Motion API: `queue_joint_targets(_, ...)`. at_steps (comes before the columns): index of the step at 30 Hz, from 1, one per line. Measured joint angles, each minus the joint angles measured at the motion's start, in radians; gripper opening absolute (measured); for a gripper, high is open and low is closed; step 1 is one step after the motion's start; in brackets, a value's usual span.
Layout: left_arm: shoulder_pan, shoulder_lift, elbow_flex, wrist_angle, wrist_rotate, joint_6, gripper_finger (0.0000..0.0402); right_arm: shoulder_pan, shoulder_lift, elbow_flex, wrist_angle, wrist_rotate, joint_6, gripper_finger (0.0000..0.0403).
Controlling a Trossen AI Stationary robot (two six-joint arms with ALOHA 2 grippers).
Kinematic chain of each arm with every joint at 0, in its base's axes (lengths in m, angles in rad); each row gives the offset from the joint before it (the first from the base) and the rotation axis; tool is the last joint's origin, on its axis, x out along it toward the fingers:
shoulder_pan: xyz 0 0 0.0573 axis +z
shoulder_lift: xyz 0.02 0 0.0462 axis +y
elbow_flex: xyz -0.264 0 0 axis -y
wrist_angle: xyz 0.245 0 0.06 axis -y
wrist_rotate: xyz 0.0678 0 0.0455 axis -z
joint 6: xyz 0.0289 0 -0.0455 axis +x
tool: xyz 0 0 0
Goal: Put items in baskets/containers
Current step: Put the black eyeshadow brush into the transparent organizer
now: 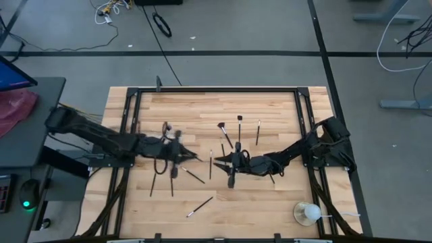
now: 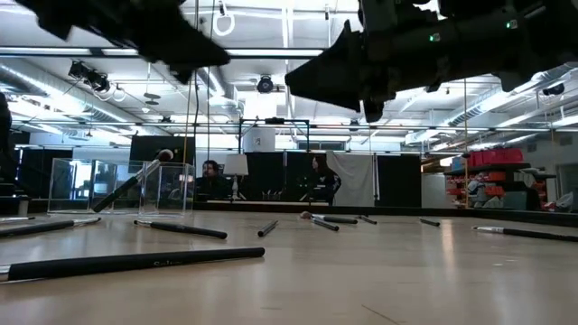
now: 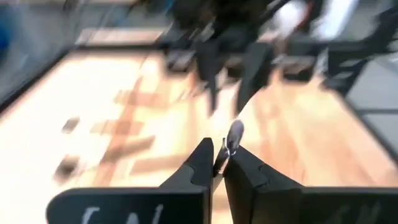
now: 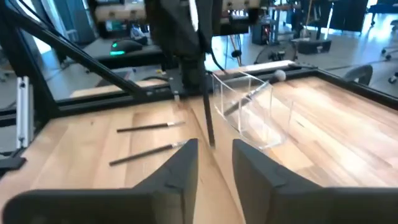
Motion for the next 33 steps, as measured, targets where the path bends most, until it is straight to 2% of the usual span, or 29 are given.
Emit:
queue_joint_targets(3,-0.001,-0.132,0.085,-0.404,-0.105,-0.16,0.0025,-0.013,-0.001,0.0,-0.003,-0.002,-0.001,0.0117)
queue_joint_targets(7,0.002,-0.216,0.209,-0.871,-0.256,-0.395,0.0026,-0.027,-0.001,0.0,-0.004,-0.004,-0.016,0.0122)
queue_joint_targets(10,0.014,-0.229,0.279,-1.132,-0.309,-0.544,0.0027,-0.037,-0.001,0.0,-0.004,-0.006,-0.016,0.0122)
queue_joint_targets(13,0.042,-0.226,0.293,-1.3,-0.367,-0.64,0.0027,-0.04,-0.001,0.0,-0.004,-0.015,-0.015,0.0119)
queue_joint_targets(15,0.069,-0.226,0.277,-1.349,-0.389,-0.677,0.0027,-0.04,-0.001,0.0,-0.004,-0.015,-0.015,0.0117)
queue_joint_targets(17,0.097,-0.225,0.25,-1.361,-0.364,-0.697,0.0027,-0.04,-0.001,0.0,-0.004,-0.015,-0.015,0.0116)
queue_joint_targets(25,0.161,-0.224,0.129,-1.277,-0.228,-0.699,0.0027,-0.04,-0.001,0.0,-0.004,-0.015,-0.015,0.0114)
queue_joint_targets(33,0.193,-0.223,0.054,-1.215,-0.153,-0.697,0.0038,-0.04,-0.001,0.0,-0.003,-0.015,-0.011,0.0114)
